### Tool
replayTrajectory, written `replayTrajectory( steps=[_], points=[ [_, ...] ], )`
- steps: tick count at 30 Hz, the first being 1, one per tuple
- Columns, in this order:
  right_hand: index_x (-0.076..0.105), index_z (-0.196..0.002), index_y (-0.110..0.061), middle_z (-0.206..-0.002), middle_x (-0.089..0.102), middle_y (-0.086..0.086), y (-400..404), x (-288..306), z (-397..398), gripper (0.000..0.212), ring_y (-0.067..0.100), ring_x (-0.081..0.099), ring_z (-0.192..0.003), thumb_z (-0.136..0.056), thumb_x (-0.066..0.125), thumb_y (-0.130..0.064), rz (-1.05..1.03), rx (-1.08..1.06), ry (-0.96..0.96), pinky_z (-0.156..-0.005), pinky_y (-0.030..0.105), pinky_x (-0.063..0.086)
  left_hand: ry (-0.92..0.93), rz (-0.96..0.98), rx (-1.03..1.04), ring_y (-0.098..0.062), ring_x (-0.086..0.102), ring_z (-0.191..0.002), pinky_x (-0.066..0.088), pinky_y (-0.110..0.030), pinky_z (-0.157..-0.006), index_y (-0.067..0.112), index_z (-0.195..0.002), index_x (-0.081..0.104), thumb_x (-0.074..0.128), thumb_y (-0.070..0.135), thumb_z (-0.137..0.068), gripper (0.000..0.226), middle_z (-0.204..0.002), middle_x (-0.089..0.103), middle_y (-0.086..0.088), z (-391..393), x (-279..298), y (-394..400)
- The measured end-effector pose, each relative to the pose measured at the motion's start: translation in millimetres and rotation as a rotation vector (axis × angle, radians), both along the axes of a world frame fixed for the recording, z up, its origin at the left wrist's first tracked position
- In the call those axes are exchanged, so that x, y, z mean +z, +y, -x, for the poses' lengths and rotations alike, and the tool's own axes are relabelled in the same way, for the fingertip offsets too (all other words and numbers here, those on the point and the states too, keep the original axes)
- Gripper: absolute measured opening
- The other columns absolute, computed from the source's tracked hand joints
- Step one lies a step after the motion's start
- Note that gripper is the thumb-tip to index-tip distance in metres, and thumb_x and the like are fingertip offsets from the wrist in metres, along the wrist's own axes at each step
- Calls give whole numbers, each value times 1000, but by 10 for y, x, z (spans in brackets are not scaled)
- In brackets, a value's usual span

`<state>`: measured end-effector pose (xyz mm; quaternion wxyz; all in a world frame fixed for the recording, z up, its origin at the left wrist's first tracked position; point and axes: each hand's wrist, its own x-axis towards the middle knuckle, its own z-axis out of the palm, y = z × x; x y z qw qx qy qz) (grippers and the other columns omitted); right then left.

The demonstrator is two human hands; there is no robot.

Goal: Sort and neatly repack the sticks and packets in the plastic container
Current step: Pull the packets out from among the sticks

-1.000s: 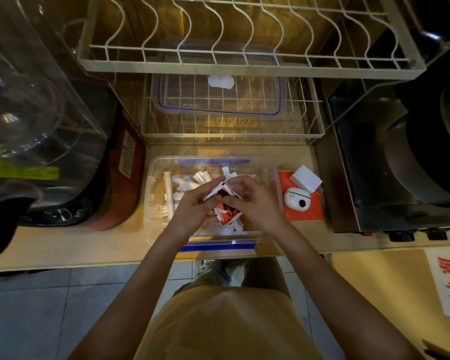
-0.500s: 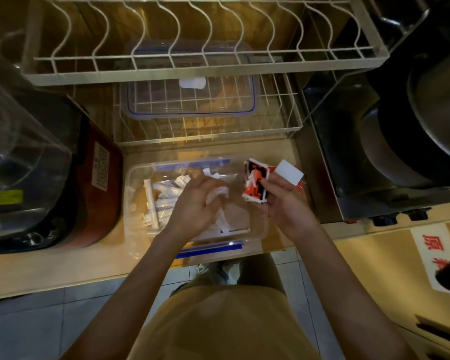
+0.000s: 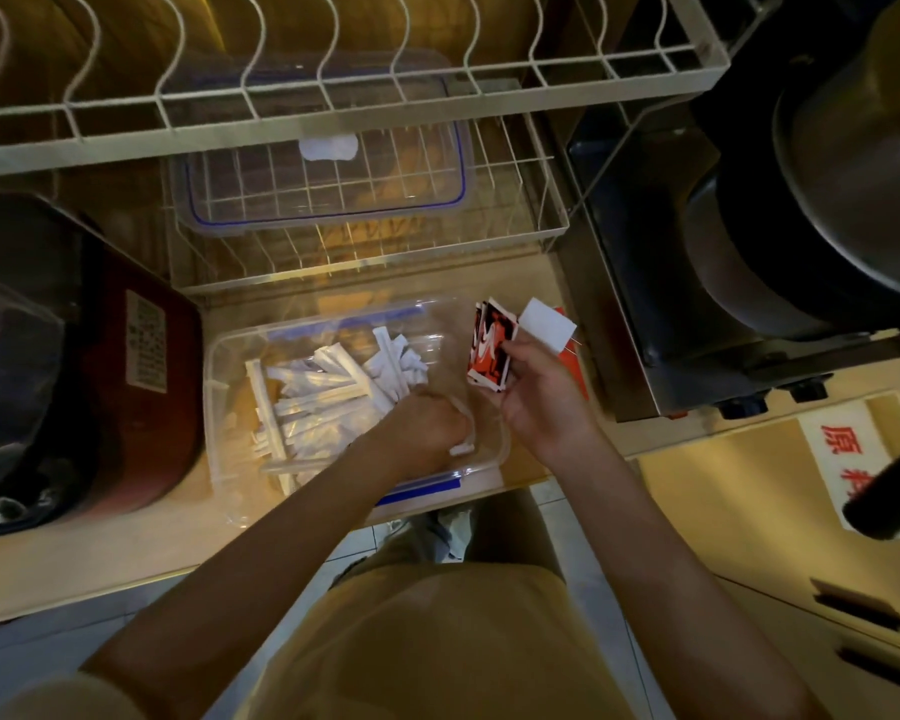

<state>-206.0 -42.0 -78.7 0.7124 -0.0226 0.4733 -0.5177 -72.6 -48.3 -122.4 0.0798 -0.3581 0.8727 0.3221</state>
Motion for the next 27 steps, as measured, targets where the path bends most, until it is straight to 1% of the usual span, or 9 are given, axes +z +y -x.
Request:
replayTrajectory(
  steps=[3,8,11,13,15,17,20,24,27],
  points=[
    [57,-109,-7,-94,65,9,4,-17,-3,22,17,64,-82,-93,42,-3,6,4,24,-61,25,59,16,15,16,-24,63,-100,43,-27,-91,3,-103,64,46,8,-91,23,-108,68,-13,-13,8,11],
    [53,-120,-4,-97,64,10,-5,-11,-17,30,18,65,-83,-93,41,-2,16,4,48,-61,26,60,74,63,163,-21,63,-95,41,-22,-70,10,-101,66,50,11,-87,20,-106,69,-7,-166,181,-15],
    [58,-107,-8,-93,66,8,5,9,-6,23,14,68,-77,-93,41,-2,25,30,67,-60,26,59,147,144,350,-23,62,-97,42,-26,-76,13,-107,67,55,16,-88,22,-107,69,-7,-331,348,-34],
    [58,-109,-7,-94,66,8,6,3,3,24,16,67,-82,-92,42,-3,26,52,95,-62,27,59,213,228,538,-26,63,-86,43,-29,-73,10,-102,68,59,14,-86,19,-101,70,-11,-456,418,-51],
    [58,-114,-6,-95,67,8,-1,14,0,25,18,66,-85,-91,46,-5,1,109,195,-64,27,59,240,267,713,-27,62,-79,42,-29,-68,9,-94,67,60,13,-84,13,-92,68,-12,-546,413,-67],
    [64,-102,-10,-89,69,5,-8,58,-7,18,17,68,-82,-90,51,-7,-2,216,399,-64,26,56,202,266,830,-27,60,-78,41,-30,-66,8,-88,65,60,15,-82,10,-87,66,-12,-581,345,-81],
    [64,-89,-13,-76,67,-4,-33,164,-30,13,0,66,-61,-88,54,-6,44,368,653,-53,13,52,102,223,890,-29,61,-78,44,-32,-65,9,-87,65,58,14,-82,11,-88,67,-14,-536,194,-69],
    [64,-103,-3,-75,63,-5,-102,203,-42,18,-9,61,-51,-88,54,-3,48,423,767,-45,4,45,-21,186,868,-27,62,-77,52,-35,-67,10,-87,67,55,10,-82,13,-89,68,-13,-499,-36,-79],
    [63,-104,-2,-76,62,-6,-95,202,-35,18,-13,60,-49,-88,54,-2,38,419,785,-44,2,42,-7,140,908,-31,62,-89,54,-39,-74,9,-96,64,53,8,-82,18,-101,63,-15,-483,-118,-98]
  ],
)
